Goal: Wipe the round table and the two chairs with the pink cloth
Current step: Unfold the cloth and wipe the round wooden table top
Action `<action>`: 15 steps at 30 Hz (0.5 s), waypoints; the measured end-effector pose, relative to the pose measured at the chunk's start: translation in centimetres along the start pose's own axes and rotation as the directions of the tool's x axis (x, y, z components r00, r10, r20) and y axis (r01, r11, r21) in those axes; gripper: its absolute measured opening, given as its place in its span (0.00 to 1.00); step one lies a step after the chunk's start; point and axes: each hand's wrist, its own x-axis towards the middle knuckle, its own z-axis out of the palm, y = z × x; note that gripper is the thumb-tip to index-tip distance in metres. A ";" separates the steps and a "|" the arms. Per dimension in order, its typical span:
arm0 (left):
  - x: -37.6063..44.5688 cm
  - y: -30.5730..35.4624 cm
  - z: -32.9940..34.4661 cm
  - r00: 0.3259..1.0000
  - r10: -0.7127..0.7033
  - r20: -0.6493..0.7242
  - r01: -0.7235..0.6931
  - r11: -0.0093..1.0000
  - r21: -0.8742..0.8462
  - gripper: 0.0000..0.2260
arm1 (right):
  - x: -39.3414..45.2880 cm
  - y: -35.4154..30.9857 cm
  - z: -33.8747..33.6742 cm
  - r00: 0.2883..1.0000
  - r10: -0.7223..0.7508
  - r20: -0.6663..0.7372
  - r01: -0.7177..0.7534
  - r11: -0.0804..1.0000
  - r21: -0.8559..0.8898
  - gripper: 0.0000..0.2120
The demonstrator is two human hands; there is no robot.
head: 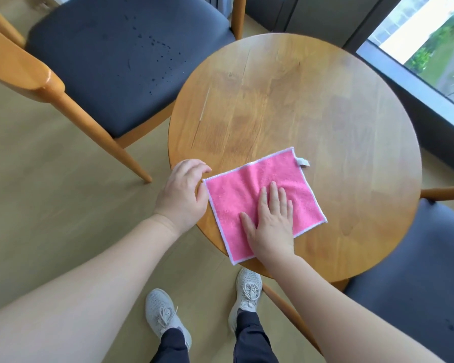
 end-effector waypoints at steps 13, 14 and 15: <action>1.2 0.0 0.8 0.809 0.244 0.534 -0.427 0.869 0.249 0.19 | -0.5 0.1 -2.3 0.947 -0.255 -0.195 0.245 0.967 -0.073 0.14; 1.3 0.1 0.9 0.826 0.254 0.504 -0.414 0.879 0.236 0.14 | -0.4 0.1 -2.3 0.933 -0.280 -0.228 0.276 0.960 -0.051 0.08; 1.4 0.3 0.8 0.847 0.264 0.460 -0.395 0.893 0.215 0.10 | -0.3 0.0 -2.4 0.921 -0.292 -0.257 0.293 0.955 -0.033 0.05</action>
